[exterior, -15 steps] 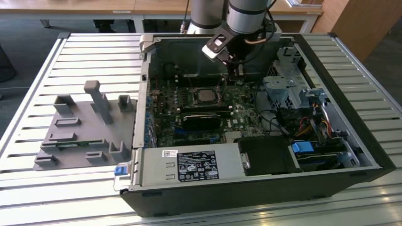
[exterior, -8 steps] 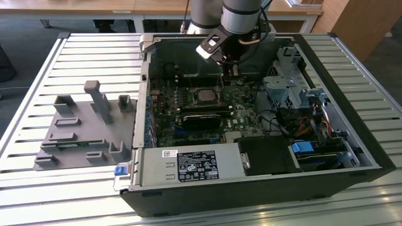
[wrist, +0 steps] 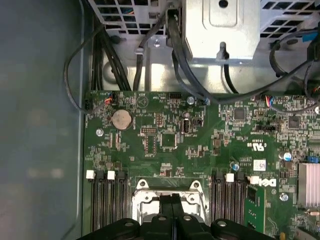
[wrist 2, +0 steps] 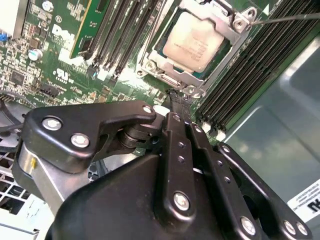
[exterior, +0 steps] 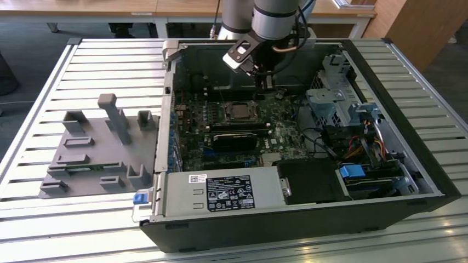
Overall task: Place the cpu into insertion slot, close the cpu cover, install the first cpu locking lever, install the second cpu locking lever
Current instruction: 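Close the cpu cover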
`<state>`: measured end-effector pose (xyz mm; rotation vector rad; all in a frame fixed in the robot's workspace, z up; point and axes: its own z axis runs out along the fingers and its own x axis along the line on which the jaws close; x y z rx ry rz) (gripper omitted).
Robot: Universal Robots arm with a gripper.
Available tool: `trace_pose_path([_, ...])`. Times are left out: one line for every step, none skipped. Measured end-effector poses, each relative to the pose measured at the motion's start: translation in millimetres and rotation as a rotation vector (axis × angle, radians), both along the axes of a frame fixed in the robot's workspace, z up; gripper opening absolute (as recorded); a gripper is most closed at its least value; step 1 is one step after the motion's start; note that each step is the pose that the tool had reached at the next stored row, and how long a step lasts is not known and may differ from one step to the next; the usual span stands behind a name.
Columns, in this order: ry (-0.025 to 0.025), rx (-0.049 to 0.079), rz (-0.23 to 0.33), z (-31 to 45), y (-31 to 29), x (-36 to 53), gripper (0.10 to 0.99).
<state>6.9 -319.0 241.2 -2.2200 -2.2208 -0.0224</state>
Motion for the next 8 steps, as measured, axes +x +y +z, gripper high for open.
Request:
trace_pose_path([-0.0001,0.000,0.000,-0.2,0.0,-1.1,0.106])
trace_pose_path([-0.0001,0.000,0.000,-0.4,0.0,-2.1,0.106])
trace_pose_path([-0.0001,0.000,0.000,-0.7,0.0,-3.0,0.106])
trace_pose_path([-0.0002,0.000,0.000,-1.0,0.0,-4.0,0.106])
trace_pose_path([-0.0002,0.000,0.000,-1.4,0.0,-4.9,0.106])
trace_pose_path([-0.0001,0.000,0.000,-2.0,0.0,-5.9,0.106])
trace_pose_path([-0.0001,0.000,0.000,-2.7,0.0,-6.9,0.106])
trace_pose_path([-0.0001,0.000,0.000,-3.6,0.0,-7.8,0.106])
